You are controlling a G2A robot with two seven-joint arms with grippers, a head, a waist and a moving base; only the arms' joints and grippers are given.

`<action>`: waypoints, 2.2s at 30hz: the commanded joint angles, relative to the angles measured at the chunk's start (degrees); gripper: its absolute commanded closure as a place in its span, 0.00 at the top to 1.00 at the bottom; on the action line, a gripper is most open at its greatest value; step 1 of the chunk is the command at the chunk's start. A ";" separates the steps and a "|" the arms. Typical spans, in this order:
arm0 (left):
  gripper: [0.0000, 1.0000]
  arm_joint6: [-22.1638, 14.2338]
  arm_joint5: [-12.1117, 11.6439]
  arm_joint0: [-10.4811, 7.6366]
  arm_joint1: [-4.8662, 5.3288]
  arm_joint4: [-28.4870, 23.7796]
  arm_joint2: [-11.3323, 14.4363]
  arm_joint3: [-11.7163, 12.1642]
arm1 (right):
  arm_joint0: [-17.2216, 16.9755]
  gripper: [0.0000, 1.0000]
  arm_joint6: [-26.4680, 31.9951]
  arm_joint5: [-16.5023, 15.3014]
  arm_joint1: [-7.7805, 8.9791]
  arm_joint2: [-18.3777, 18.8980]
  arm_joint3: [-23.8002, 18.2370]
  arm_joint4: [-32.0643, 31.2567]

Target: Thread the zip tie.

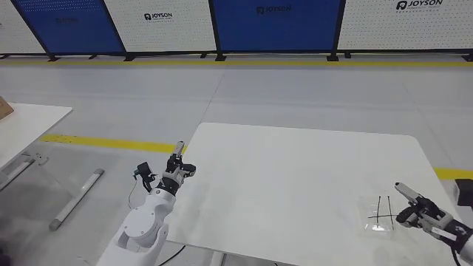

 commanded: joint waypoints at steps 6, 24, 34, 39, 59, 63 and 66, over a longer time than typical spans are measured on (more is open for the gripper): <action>1.00 0.00 0.00 0.00 0.00 0.00 0.00 0.00 | 4.34 1.00 8.99 -3.89 1.39 2.67 8.47 0.52; 1.00 0.00 0.00 0.00 0.00 0.00 0.00 0.00 | 10.54 1.00 10.38 -5.51 2.43 -1.81 16.36 -3.82; 1.00 0.00 0.00 0.00 0.00 0.00 0.00 0.00 | 10.54 1.00 10.38 -5.51 2.43 -1.81 16.36 -3.82; 1.00 0.00 0.00 0.00 0.00 0.00 0.00 0.00 | 10.54 1.00 10.38 -5.51 2.43 -1.81 16.36 -3.82; 1.00 0.00 0.00 0.00 0.00 0.00 0.00 0.00 | 10.49 1.00 9.99 -6.46 2.44 -1.54 16.39 -3.34; 1.00 0.00 0.00 0.00 0.00 0.00 0.00 0.00 | 9.35 1.00 10.13 -10.12 2.75 0.77 17.36 -0.55; 1.00 0.00 0.00 0.00 0.00 0.00 0.00 0.00 | 8.64 1.00 12.00 -11.59 3.14 3.73 19.03 3.13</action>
